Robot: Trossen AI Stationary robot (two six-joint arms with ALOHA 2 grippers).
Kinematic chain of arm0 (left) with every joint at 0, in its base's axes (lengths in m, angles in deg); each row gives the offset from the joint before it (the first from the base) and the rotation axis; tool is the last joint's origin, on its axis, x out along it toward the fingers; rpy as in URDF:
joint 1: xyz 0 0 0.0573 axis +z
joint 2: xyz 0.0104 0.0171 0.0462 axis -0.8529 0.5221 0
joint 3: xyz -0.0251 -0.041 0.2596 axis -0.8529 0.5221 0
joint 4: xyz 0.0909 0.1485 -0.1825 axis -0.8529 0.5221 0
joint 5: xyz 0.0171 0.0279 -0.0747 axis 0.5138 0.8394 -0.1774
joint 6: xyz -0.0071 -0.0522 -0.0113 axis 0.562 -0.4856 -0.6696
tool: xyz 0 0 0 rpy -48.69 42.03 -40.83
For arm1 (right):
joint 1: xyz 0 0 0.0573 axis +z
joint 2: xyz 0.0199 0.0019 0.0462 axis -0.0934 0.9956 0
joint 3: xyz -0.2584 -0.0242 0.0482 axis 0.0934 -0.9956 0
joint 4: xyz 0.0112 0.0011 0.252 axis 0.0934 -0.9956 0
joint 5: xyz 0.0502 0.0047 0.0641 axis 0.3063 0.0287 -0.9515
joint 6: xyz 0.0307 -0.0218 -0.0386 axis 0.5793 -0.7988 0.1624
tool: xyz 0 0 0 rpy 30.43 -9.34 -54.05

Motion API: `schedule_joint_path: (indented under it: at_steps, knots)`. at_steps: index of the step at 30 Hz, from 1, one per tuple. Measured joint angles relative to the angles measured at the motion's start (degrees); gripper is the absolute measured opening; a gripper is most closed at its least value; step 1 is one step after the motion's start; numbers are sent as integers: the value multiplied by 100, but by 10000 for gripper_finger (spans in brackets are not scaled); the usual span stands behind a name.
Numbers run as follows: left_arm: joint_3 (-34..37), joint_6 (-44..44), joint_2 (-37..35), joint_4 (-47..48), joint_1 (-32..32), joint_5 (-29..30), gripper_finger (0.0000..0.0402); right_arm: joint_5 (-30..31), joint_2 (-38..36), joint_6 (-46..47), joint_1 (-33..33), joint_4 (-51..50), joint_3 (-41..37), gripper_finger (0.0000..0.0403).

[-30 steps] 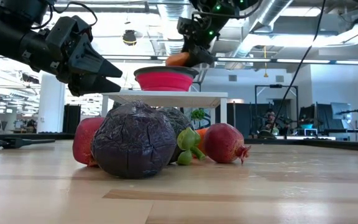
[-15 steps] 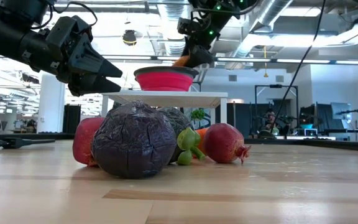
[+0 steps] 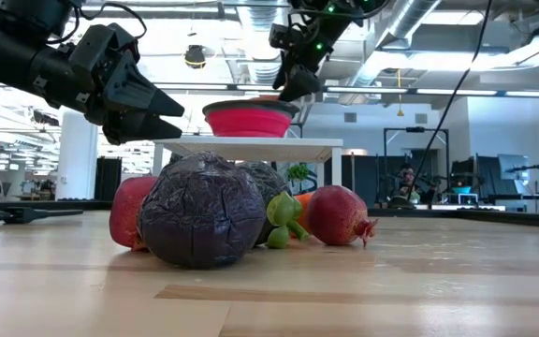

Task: Pick & Place Fruit
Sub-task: Put the potato into the red strainer bowl on the shelf, then put the right red pomegranate into the red strainer bowl on the shelf

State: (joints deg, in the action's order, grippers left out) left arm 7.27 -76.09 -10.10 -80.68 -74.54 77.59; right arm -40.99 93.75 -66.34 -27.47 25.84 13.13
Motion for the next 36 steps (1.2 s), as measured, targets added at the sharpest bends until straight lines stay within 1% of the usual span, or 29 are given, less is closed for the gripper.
schedule_joint_path:
  at_steps: [7,9,13,16,18,21,25,29,33,36]
  knots:
    - [-1,14,0,0,1,-1,294,130,-131,95,-35,-44,77,330]
    - [-1,14,0,0,2,-2,294,283,-157,245,11,-18,186,324]
    - [-1,14,0,-8,1,-2,294,774,-237,998,171,-349,457,315]
    - [-1,14,-1,-25,0,-2,294,801,-411,1654,318,-899,453,310]
    - [-1,11,1,-27,0,-2,294,801,-560,2016,491,-1049,379,306]
    - [-1,-3,1,-28,-2,-2,294,788,-858,2400,775,-1358,34,300]
    - [-1,-6,1,-33,-2,-4,294,781,-1387,2865,1263,-1292,-755,290]
    - [-1,2,1,-37,-3,-4,294,779,-2012,3489,1861,-708,-1993,282]
    - [-1,8,1,-39,-4,-4,294,773,-2613,4393,2571,593,-3605,281]
    - [-1,7,1,-47,-4,-5,294,769,-2824,5172,3207,1828,-4765,281]
